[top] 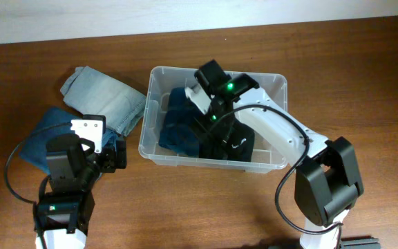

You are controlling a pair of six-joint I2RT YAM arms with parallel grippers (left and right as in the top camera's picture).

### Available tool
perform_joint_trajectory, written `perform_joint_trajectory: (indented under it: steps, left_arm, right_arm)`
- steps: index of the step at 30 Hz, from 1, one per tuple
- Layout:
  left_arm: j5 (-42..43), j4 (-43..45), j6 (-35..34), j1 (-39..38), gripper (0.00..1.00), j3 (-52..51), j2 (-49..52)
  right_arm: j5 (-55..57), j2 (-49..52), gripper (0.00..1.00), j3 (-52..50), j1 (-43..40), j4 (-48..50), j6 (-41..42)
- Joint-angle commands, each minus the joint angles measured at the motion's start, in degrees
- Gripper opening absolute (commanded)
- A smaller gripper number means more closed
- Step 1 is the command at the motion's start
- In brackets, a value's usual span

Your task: Pack container

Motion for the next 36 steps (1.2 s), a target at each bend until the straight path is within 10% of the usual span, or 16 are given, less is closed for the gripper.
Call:
perform_joint_trajectory:
  steps: [1,14,15,16,17,25,36]
  left_arm:
    - [0.6,0.1,-0.5,-0.2,0.99,1.1,0.1]
    - [0.6,0.1,-0.5,-0.2,0.99,1.1,0.1]
    - [0.6,0.2,-0.5,-0.2,0.99,1.1,0.1]
    - [0.6,0.1,-0.5,-0.2,0.99,1.1,0.1]
    - [0.6,0.2,-0.5,-0.2,0.99,1.1,0.1]
    - [0.6,0.2,-0.5,-0.2,0.99,1.1,0.1]
    - [0.6,0.2,-0.5,-0.2,0.99,1.1,0.1]
  right_arm:
    - [-1.0,-1.0,0.98,4.1,0.0,0.7,0.1]
    - [12.8,-12.0,1.00,10.5,-22.1,-6.2,23.5]
    - [12.2,-12.2,0.85,10.5,-25.3,-8.0,24.2]
    - [10.7,-12.2,0.33,10.4,-28.4,-10.0,24.2]
    - [7.4,-11.8,0.04,9.8,-32.5,-12.1,24.2]
    - [-2.7,-8.9,0.04,-1.5,-39.5,-15.7,18.9]
    - [-14.2,-8.8,0.19,-9.2,-35.0,6.8,9.0]
